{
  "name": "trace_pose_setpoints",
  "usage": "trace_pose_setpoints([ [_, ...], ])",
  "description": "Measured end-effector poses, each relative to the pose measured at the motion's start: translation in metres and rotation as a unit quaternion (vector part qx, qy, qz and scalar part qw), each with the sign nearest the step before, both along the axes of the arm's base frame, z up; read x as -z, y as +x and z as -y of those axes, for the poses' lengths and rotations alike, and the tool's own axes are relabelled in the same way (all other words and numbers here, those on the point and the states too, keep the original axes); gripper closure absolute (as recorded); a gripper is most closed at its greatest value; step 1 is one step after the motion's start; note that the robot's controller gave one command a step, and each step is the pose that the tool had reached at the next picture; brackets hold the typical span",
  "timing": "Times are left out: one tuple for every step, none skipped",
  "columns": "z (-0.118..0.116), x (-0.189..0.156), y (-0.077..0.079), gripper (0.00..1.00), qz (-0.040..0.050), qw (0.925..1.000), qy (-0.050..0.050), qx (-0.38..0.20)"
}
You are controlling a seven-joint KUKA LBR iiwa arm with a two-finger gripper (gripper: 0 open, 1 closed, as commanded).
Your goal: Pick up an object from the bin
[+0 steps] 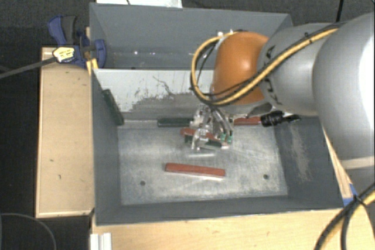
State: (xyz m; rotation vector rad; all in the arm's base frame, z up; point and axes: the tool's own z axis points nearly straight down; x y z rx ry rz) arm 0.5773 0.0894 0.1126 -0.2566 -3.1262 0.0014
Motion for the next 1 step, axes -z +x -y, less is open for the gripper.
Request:
trace_pose_setpoints([
  [-0.0001, -0.0203, 0.0012, 1.0, 0.0028, 1.0, 0.001, 0.0],
])
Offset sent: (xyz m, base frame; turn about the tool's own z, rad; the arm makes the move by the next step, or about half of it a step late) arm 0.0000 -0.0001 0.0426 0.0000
